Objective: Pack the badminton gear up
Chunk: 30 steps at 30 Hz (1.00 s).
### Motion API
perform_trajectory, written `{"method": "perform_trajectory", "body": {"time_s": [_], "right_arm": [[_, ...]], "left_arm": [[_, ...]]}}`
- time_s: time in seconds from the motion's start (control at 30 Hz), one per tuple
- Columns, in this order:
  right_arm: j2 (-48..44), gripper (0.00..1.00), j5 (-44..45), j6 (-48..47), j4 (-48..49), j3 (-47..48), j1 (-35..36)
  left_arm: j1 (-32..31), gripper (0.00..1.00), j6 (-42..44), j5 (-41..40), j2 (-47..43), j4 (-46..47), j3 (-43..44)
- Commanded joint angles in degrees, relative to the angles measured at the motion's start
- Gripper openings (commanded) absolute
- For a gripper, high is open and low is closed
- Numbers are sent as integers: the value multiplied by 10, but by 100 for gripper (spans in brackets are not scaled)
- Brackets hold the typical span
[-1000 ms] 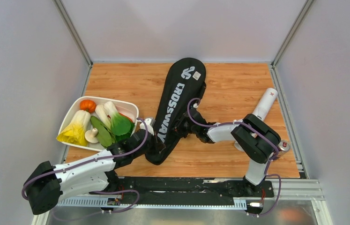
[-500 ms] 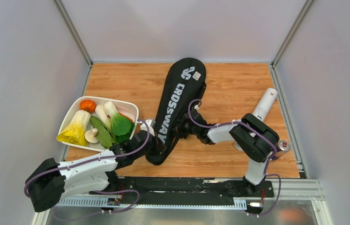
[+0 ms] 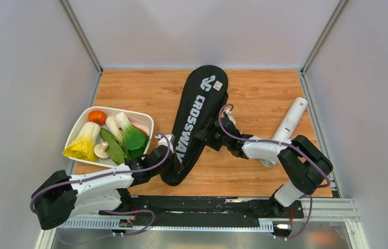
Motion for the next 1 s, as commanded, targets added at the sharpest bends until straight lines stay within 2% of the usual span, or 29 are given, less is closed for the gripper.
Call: {"method": "perform_trajectory", "body": {"time_s": [0.0, 0.07, 0.2, 0.4, 0.53, 0.73, 0.97], "right_arm": [[-14, 76, 18, -80, 5, 24, -24], [-4, 82, 24, -109, -1, 44, -36], [15, 87, 23, -133, -12, 68, -64], [52, 90, -20, -157, -14, 101, -95], [66, 90, -14, -156, -16, 111, -101], [105, 89, -7, -154, -19, 133, -105], [121, 86, -3, -158, -16, 144, -106]], "left_arm": [[-6, 11, 16, 25, 9, -14, 12], [-8, 18, 20, 36, 9, -12, 15], [-10, 34, 29, 42, -10, -26, 26], [-10, 43, 58, -32, -43, -82, 79], [-10, 42, 80, -57, 3, -70, 112], [-10, 35, 116, -59, 123, -23, 141], [-9, 30, 117, -47, 180, 14, 131]]}}
